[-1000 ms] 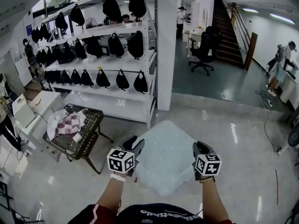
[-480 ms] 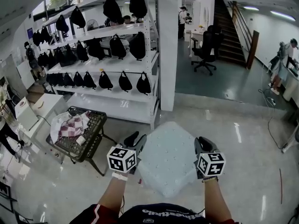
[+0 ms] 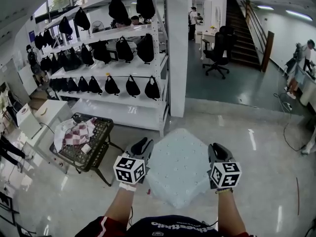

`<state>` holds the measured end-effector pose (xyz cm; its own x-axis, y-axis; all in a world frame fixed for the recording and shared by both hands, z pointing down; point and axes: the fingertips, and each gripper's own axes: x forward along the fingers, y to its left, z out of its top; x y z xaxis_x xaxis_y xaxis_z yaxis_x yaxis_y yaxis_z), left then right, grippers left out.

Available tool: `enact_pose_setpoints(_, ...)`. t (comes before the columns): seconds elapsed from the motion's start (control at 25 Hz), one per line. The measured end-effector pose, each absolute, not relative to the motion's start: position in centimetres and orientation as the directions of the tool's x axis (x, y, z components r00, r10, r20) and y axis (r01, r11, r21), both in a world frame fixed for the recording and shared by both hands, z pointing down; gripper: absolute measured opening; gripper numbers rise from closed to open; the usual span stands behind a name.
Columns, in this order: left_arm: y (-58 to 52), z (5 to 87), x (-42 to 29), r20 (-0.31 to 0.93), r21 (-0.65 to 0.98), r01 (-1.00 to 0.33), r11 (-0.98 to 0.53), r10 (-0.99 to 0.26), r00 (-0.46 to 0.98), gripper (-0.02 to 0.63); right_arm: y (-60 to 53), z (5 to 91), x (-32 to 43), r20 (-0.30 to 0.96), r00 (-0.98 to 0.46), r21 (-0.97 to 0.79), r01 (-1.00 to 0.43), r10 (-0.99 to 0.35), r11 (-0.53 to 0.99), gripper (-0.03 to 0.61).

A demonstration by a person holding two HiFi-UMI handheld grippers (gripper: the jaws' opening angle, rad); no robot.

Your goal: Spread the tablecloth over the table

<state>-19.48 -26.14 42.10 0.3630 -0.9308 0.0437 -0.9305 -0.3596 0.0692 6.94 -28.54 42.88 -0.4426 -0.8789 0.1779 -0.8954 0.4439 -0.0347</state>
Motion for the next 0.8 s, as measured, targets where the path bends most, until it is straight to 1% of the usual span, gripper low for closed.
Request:
enact_pose_setpoints(0.28,-25.5,41.4,-19.3,0.027,0.064,-0.935,-0.350,-0.936,0.352,0.101,-27.9,41.8,7.7,0.161,-0.428,-0.026,-0.903,-0.890,0.429,0.081)
enact_pose_setpoints(0.8,-24.5,40.8,-19.1,0.003,0.056,-0.939,-0.339,-0.940,0.340,0.032,-26.8,41.0,8.0,0.141,-0.422,-0.015,-0.905,-0.896,0.424,0.078)
